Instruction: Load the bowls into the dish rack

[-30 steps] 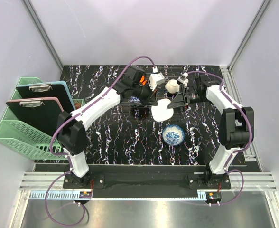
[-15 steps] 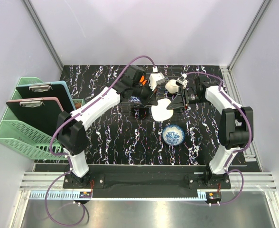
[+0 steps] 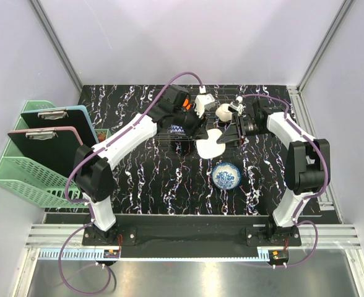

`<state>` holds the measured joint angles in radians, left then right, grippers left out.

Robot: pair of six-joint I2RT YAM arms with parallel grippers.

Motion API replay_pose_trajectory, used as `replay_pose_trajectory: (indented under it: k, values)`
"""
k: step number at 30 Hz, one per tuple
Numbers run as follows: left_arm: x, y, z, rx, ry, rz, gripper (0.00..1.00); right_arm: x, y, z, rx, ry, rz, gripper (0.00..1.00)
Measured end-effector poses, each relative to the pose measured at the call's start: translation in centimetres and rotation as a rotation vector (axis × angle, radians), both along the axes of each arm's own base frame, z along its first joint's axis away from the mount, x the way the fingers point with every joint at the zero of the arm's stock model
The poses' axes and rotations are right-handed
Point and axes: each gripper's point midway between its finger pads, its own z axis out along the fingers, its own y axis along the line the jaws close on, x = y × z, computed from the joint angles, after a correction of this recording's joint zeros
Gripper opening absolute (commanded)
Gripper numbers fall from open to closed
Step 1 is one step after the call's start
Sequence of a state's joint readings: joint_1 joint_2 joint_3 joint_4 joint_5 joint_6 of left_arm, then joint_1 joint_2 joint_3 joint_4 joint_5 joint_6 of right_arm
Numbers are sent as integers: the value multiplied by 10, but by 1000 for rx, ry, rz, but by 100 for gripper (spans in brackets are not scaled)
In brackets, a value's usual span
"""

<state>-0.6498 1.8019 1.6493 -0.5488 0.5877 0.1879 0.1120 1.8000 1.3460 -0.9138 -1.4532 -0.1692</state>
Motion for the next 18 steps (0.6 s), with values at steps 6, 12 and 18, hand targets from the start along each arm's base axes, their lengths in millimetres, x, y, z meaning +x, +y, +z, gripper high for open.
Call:
replay_pose_trajectory:
  k: [6,12,18]
  values:
    - [13,12,3,-8,7,53,92,0,0,-1,-12,2,-1,0]
    - [56,88,25,-32,-28,245,99,19,-3,-9,-158,-56,-44,0]
    - [69,181,24,1,-50,435,99,75,-15,19,-369,-276,-176,0]
